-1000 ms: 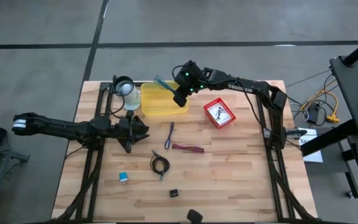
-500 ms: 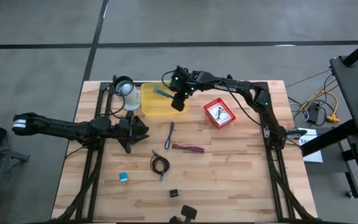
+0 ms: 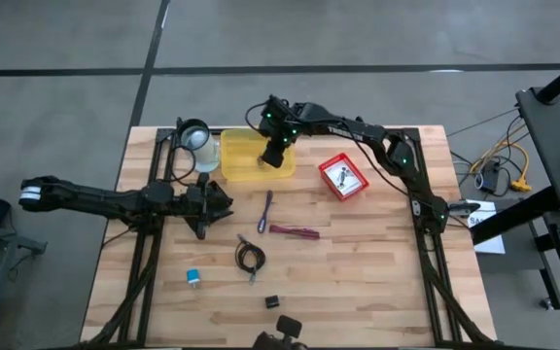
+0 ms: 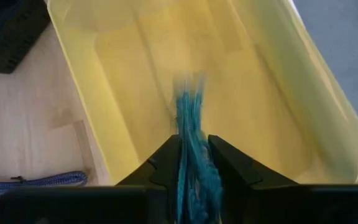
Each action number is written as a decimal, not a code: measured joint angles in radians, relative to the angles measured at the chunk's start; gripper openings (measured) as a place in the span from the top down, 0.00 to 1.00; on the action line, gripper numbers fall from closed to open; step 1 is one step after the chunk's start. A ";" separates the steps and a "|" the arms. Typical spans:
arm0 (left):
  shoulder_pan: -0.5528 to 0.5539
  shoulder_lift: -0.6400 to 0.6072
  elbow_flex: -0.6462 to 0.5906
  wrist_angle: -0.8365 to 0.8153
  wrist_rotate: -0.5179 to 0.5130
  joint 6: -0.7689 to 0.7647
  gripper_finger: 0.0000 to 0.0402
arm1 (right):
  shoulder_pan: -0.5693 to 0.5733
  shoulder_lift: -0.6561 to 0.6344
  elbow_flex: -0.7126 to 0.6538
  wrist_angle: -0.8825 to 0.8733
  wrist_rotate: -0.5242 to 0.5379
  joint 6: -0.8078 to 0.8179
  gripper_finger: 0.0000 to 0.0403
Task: Pick and place items into bin
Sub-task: Put the blue charger cable into the yellow bin, then put the pink charger cable into the yellow bin
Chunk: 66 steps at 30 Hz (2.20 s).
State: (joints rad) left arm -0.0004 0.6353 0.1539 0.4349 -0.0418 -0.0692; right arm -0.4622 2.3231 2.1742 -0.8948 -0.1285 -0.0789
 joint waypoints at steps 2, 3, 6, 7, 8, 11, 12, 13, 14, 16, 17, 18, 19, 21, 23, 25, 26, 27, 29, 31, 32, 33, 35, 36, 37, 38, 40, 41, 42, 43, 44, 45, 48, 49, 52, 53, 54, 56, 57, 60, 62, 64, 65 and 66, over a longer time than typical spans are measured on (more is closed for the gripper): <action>0.000 0.000 0.000 0.000 0.000 0.000 0.60 | 0.001 -0.004 0.000 0.000 0.000 -0.003 0.78; 0.000 0.000 0.000 0.000 0.000 0.000 0.60 | 0.001 -0.007 0.000 0.000 0.000 -0.003 0.76; 0.000 -0.001 0.000 0.001 0.000 0.000 0.60 | 0.001 -0.011 0.000 -0.001 0.000 -0.003 0.70; 0.000 -0.001 0.000 0.000 0.000 -0.001 0.60 | 0.001 -0.011 0.000 -0.003 0.000 -0.004 0.68; 0.000 -0.001 0.000 0.000 0.000 -0.001 0.60 | 0.001 -0.011 0.000 -0.006 0.000 -0.004 0.66; 0.000 -0.001 0.000 0.000 0.000 -0.001 0.60 | 0.002 -0.011 0.000 -0.008 0.000 -0.003 0.60; 0.000 -0.001 0.000 0.000 0.000 -0.001 0.60 | 0.002 -0.012 0.003 -0.018 -0.001 0.000 0.59; 0.000 -0.001 0.000 0.000 0.000 -0.001 0.60 | 0.002 -0.013 0.010 -0.035 -0.003 0.005 0.58; 0.000 -0.001 0.000 0.000 0.000 -0.001 0.60 | 0.003 -0.013 0.017 -0.053 -0.007 0.009 0.57; 0.000 0.000 0.000 0.000 0.000 -0.001 0.60 | 0.009 -0.019 0.033 -0.107 -0.024 0.008 0.56; 0.000 0.000 0.000 -0.001 0.000 -0.001 0.60 | 0.013 -0.023 0.040 -0.134 -0.039 0.000 0.56; 0.000 0.000 0.000 -0.001 0.000 -0.001 0.60 | 0.020 -0.026 0.049 -0.166 -0.058 -0.005 0.55; 0.000 0.000 0.000 -0.001 0.000 -0.001 0.60 | 0.027 -0.030 0.056 -0.199 -0.080 -0.006 0.55; 0.000 0.000 0.000 -0.001 0.000 0.001 0.60 | 0.049 -0.035 0.066 -0.258 -0.114 -0.007 0.56; 0.000 0.000 0.000 -0.001 0.000 0.001 0.60 | 0.081 -0.043 0.062 -0.303 -0.125 -0.017 0.57; 0.000 0.000 0.000 -0.001 0.000 0.001 0.60 | 0.123 -0.049 0.058 -0.347 -0.127 -0.055 0.58; 0.000 0.000 0.000 -0.002 0.000 0.001 0.60 | 0.147 -0.050 0.057 -0.368 -0.127 -0.077 0.58; 0.000 0.000 0.000 -0.002 0.000 0.002 0.60 | 0.172 -0.050 0.057 -0.385 -0.127 -0.095 0.59; 0.000 0.000 -0.001 -0.002 0.000 0.002 0.60 | 0.225 -0.050 0.048 -0.405 -0.127 -0.126 0.60; 0.000 -0.001 -0.001 -0.002 0.000 0.002 0.60 | 0.274 -0.050 0.034 -0.411 -0.127 -0.154 0.60; 0.000 -0.001 -0.001 -0.002 0.000 0.002 0.60 | 0.297 -0.050 0.027 -0.411 -0.127 -0.162 0.60; 0.000 -0.001 -0.002 -0.002 0.000 0.002 0.60 | 0.318 -0.050 0.021 -0.411 -0.126 -0.166 0.60; 0.000 -0.001 -0.002 -0.002 0.000 0.003 0.60 | 0.352 -0.050 0.003 -0.408 -0.109 -0.167 0.60; 0.000 -0.001 -0.002 -0.002 0.000 0.003 0.60 | 0.368 -0.050 -0.010 -0.405 -0.094 -0.168 0.60; 0.000 -0.001 -0.002 -0.002 0.000 0.003 0.60 | 0.381 -0.050 -0.027 -0.401 -0.072 -0.168 0.60; 0.000 -0.001 -0.002 -0.002 0.000 0.003 0.60 | 0.391 -0.050 -0.047 -0.395 -0.044 -0.167 0.60; 0.000 -0.001 -0.002 -0.002 0.000 0.003 0.60 | 0.404 -0.050 -0.098 -0.372 -0.001 -0.155 0.60; 0.000 -0.001 -0.002 -0.002 0.000 0.003 0.60 | 0.406 -0.050 -0.127 -0.348 -0.001 -0.151 0.60; 0.000 -0.001 -0.002 -0.003 0.000 0.003 0.60 | 0.407 -0.049 -0.154 -0.326 -0.007 -0.145 0.60; 0.000 -0.001 -0.002 -0.003 0.000 0.003 0.60 | 0.409 -0.048 -0.180 -0.306 -0.007 -0.135 0.60; 0.000 -0.001 -0.002 -0.004 0.000 0.003 0.60 | 0.409 -0.048 -0.203 -0.291 -0.006 -0.130 0.60; 0.000 -0.001 -0.002 -0.006 0.000 0.003 0.60 | 0.410 -0.048 -0.223 -0.275 -0.007 -0.124 0.60; 0.000 -0.001 -0.002 -0.005 0.000 0.003 0.60 | 0.412 -0.049 -0.275 -0.214 -0.008 -0.097 0.59; 0.000 -0.001 -0.002 -0.005 0.000 0.003 0.60 | 0.412 -0.049 -0.288 -0.199 -0.009 -0.090 0.59; 0.000 -0.001 -0.003 -0.005 0.000 0.003 0.60 | 0.420 -0.051 -0.316 -0.156 -0.011 -0.086 0.59; 0.000 -0.001 -0.003 -0.005 0.000 0.003 0.60 | 0.425 -0.052 -0.325 -0.142 -0.012 -0.086 0.59; 0.000 -0.001 -0.003 -0.005 0.000 0.003 0.60 | 0.431 -0.052 -0.333 -0.131 -0.013 -0.086 0.59; 0.000 -0.001 -0.003 -0.004 0.000 0.003 0.60 | 0.442 -0.052 -0.346 -0.115 -0.014 -0.086 0.59; 0.000 -0.001 -0.003 -0.004 0.000 0.003 0.60 | 0.448 -0.052 -0.351 -0.116 -0.017 -0.086 0.60; 0.000 -0.001 -0.004 -0.001 0.000 0.003 0.60 | 0.457 -0.052 -0.357 -0.115 -0.015 -0.078 0.60; 0.000 -0.001 -0.004 -0.001 0.000 0.003 0.60 | 0.459 -0.052 -0.362 -0.111 -0.013 -0.062 0.60; 0.000 -0.001 -0.004 -0.001 0.000 0.003 0.60 | 0.462 -0.053 -0.380 -0.088 -0.009 -0.045 0.60; 0.000 -0.001 -0.005 -0.001 0.000 0.003 0.60 | 0.462 -0.053 -0.393 -0.072 -0.005 -0.039 0.61; 0.000 -0.002 -0.005 -0.001 0.000 0.003 0.60 | 0.463 -0.053 -0.404 -0.059 -0.002 -0.036 0.61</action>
State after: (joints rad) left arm -0.0002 0.6337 0.1490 0.4343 -0.0422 -0.0659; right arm 0.0010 2.2696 1.7698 -0.9540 -0.1309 -0.1153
